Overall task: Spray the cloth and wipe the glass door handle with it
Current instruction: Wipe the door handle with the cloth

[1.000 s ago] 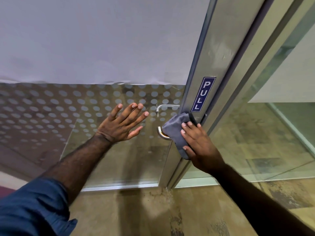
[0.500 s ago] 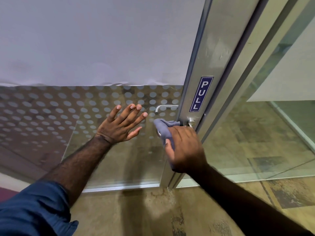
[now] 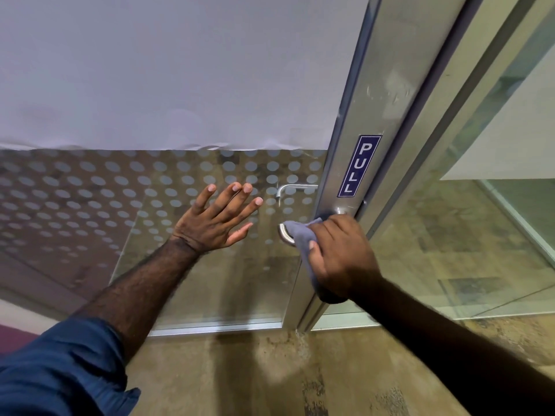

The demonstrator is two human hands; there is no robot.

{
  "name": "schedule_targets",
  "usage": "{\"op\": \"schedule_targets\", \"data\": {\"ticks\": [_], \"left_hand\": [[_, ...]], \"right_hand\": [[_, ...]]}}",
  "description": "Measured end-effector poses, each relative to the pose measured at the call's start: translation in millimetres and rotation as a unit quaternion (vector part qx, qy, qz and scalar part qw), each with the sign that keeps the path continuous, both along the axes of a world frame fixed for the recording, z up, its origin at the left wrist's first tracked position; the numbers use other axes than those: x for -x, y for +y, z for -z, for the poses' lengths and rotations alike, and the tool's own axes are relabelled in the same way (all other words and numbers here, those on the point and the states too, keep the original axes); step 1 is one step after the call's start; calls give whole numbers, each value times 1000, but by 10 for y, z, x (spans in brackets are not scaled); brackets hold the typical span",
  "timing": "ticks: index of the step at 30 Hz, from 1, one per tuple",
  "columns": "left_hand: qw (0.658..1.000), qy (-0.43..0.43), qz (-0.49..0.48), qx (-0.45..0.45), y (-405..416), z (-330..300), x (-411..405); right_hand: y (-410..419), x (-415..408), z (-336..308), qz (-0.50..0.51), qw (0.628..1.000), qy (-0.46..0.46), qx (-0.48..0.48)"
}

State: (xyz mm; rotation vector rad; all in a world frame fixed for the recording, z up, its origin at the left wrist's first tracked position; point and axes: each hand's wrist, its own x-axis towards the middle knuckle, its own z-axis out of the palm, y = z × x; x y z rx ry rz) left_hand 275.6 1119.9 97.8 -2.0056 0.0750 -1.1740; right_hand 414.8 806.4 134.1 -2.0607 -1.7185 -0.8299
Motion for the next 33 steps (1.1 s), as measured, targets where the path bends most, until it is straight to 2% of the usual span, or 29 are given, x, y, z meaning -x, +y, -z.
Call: {"op": "schedule_targets", "data": {"ticks": [3, 5, 7, 9, 11, 14, 17, 21, 29, 33], "left_hand": [[1000, 3, 0, 1, 1, 4, -3], [1000, 2, 2, 4, -1, 6, -8], [1000, -2, 3, 4, -6, -2, -12], [1000, -2, 8, 5, -6, -5, -9], [1000, -3, 10, 4, -7, -4, -10], [1000, -7, 11, 4, -11, 5, -17], [1000, -9, 11, 3, -11, -2, -13], [1000, -7, 10, 1, -18, -4, -8], [1000, -7, 6, 2, -6, 4, -7], [1000, -4, 3, 3, -14, -6, -2]], "right_hand": [[355, 175, -274, 131, 984, 78, 96], [487, 184, -384, 164, 971, 99, 142], [529, 172, -404, 146, 977, 91, 124], [441, 190, -338, 148, 977, 126, 87], [231, 186, -152, 101, 985, 138, 31], [-144, 58, 200, 16, 997, 77, -27], [-404, -221, 362, -22, 999, -16, -24], [-709, -584, 429, -48, 997, -65, -7], [-701, -383, 472, 1, 999, 27, -40], [-425, -151, 402, -22, 998, 14, -51]]}}
